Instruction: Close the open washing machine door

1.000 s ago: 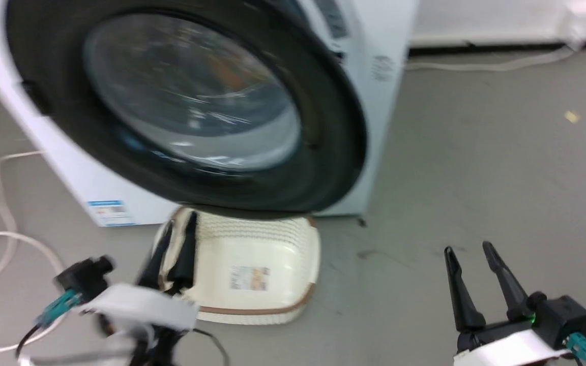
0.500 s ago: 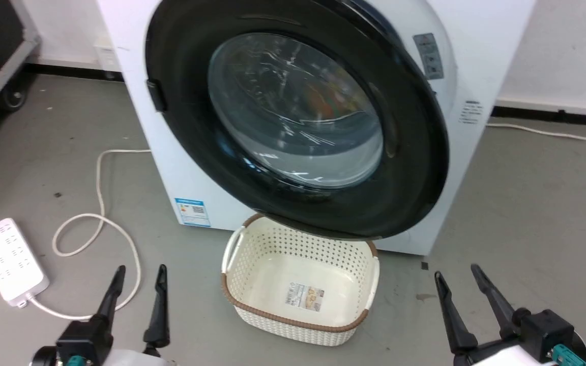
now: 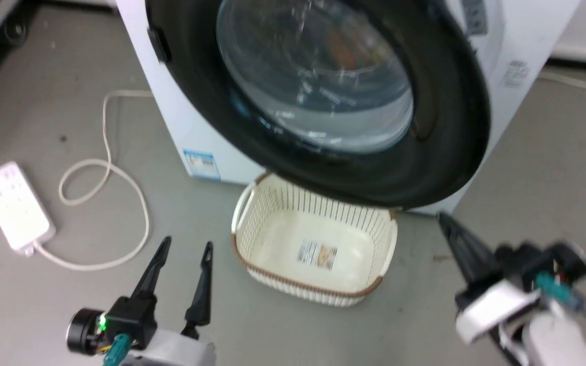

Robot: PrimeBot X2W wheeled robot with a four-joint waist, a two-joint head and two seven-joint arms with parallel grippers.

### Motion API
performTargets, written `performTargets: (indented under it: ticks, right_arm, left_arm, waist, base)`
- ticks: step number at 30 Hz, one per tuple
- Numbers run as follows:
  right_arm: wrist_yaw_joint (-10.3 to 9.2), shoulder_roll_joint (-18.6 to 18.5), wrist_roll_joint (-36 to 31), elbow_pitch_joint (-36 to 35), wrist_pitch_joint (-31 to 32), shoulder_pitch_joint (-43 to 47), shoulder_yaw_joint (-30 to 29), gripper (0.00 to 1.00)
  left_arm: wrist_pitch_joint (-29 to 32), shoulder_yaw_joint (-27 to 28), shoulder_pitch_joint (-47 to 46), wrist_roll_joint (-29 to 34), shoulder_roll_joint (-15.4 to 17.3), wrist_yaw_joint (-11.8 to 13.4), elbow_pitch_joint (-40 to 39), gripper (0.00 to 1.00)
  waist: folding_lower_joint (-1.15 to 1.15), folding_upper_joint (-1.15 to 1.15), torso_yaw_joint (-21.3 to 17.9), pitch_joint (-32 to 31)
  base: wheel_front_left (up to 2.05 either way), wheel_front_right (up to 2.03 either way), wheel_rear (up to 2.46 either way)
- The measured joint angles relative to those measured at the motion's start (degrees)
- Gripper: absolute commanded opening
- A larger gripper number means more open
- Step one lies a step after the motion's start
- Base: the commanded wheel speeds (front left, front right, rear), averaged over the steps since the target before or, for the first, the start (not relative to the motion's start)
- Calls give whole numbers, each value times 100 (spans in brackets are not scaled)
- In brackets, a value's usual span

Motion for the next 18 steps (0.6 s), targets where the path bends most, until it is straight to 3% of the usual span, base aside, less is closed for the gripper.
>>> performTargets:
  ticks: [7, 18]
  right_arm:
    - [0, -740, 628, 858, 8, -1567, 679, 0]
    - [13, -1237, 1733, 2273, 111, -3304, 883, 0]
  left_arm:
    - [0, -243, -405, 40, -69, 1, -31, 100]
    - [0, -522, -697, -38, -80, 130, -97, 100]
  waist:
    - [1, 0, 136, 650]
    - [0, 0, 561, 1293]
  base:
    - [0, 0, 0]
    - [0, 0, 0]
